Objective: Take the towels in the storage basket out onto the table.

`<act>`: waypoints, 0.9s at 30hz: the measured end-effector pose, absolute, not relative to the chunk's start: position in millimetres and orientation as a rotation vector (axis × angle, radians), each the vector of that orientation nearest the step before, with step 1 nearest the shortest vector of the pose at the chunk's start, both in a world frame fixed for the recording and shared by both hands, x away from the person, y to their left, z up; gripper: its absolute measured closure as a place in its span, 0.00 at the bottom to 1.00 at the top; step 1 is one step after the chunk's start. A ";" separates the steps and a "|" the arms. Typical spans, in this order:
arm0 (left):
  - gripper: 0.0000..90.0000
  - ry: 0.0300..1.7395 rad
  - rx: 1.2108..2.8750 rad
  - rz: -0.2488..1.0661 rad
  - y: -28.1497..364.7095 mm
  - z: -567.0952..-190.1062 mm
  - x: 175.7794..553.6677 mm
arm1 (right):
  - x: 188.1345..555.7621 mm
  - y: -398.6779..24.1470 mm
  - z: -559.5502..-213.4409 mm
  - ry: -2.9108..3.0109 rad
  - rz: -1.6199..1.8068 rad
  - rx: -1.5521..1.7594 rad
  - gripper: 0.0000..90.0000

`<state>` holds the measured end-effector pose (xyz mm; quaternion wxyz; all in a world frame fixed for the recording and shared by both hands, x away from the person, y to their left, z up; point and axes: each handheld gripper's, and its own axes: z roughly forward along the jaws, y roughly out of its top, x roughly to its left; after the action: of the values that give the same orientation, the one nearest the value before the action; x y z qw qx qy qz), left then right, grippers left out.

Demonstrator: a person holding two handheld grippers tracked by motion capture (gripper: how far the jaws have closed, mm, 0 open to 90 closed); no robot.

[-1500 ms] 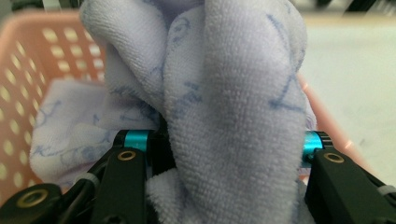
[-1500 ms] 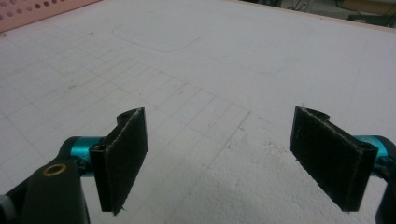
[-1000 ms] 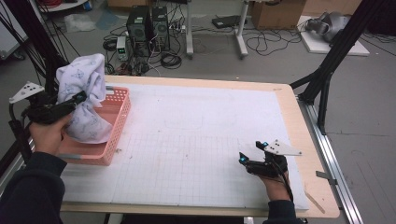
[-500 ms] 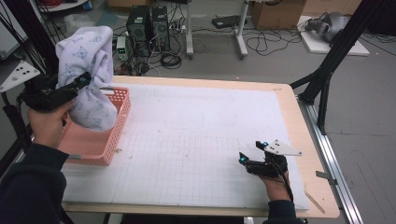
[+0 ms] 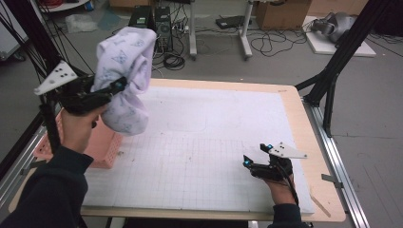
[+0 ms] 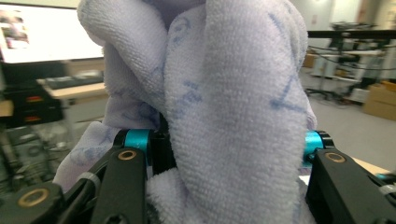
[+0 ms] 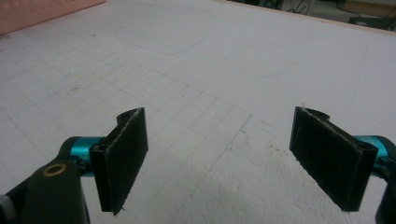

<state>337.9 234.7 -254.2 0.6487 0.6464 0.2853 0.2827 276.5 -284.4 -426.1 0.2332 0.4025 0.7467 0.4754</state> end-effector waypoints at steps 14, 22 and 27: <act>0.58 0.490 1.574 0.392 143.9 -322.2 352.4 | 276.8 -287.4 -425.7 2.047 1.310 1.102 0.20; 0.58 0.478 1.618 0.290 107.5 -353.1 357.6 | 276.8 -290.0 -425.1 2.042 1.314 1.109 0.20; 0.57 0.466 1.697 0.243 78.3 -376.2 361.6 | 277.1 -290.4 -425.5 2.049 1.304 1.121 0.20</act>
<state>361.6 78.3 -376.2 0.6309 0.7412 0.2034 0.1062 277.1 -290.4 -425.5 0.2313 0.4079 0.7451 0.4742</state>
